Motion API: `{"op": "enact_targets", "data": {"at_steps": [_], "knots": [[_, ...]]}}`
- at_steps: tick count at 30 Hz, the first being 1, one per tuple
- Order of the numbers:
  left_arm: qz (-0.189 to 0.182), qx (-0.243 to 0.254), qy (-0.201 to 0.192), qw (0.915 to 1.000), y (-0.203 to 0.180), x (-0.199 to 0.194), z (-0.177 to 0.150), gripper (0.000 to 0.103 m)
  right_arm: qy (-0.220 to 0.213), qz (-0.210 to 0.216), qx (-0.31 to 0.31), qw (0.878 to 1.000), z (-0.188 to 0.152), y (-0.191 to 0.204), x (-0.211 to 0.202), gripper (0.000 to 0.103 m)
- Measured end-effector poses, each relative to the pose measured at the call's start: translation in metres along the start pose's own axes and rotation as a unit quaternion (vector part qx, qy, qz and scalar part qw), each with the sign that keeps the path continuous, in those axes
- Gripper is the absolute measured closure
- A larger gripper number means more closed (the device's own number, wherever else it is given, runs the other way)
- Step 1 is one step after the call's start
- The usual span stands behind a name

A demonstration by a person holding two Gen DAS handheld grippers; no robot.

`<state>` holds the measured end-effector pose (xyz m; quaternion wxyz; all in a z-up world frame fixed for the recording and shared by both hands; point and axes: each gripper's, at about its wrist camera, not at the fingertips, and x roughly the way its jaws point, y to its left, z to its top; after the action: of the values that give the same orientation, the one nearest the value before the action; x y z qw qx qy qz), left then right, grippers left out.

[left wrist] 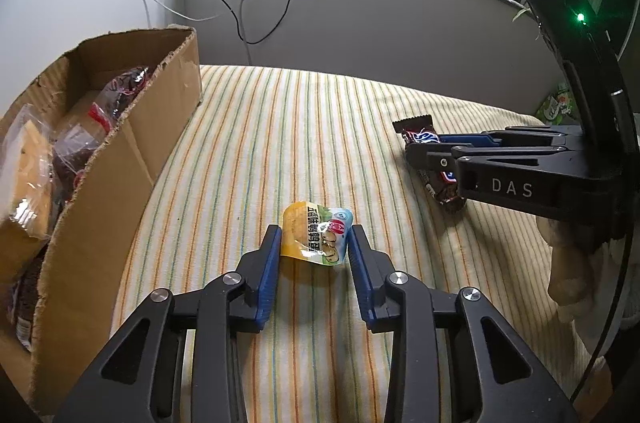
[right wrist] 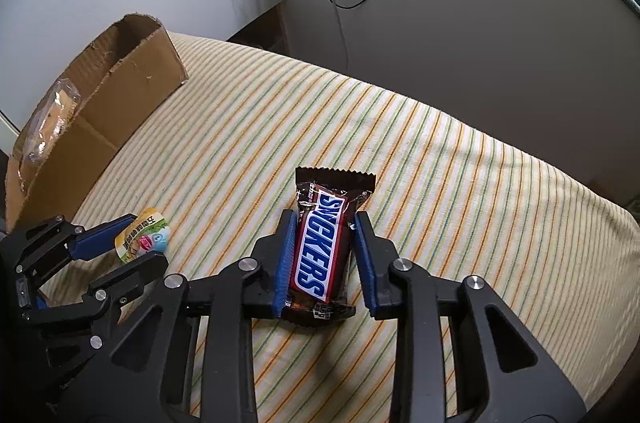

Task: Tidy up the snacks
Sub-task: 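Grasp the Snickers bar with the right tool while the left tool grasps the yellow jelly cup, then carry the Snickers bar and yellow jelly cup over the box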

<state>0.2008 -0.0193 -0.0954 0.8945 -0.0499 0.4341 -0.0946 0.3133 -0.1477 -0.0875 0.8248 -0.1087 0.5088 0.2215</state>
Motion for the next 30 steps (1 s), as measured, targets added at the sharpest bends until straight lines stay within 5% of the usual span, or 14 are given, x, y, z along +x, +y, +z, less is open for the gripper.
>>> {"op": "enact_targets", "data": {"at_steps": [15,30], "knots": [[-0.002,0.004,-0.047,0.9989,0.006,-0.052,-0.001,0.071,-0.041,0.007,-0.012,0.999,-0.004,0.015,-0.048,0.074],[0.017,-0.009,-0.099,0.9949,0.041,-0.106,-0.002,0.071,-0.081,0.030,-0.051,0.995,0.020,0.075,-0.078,0.074]]}}
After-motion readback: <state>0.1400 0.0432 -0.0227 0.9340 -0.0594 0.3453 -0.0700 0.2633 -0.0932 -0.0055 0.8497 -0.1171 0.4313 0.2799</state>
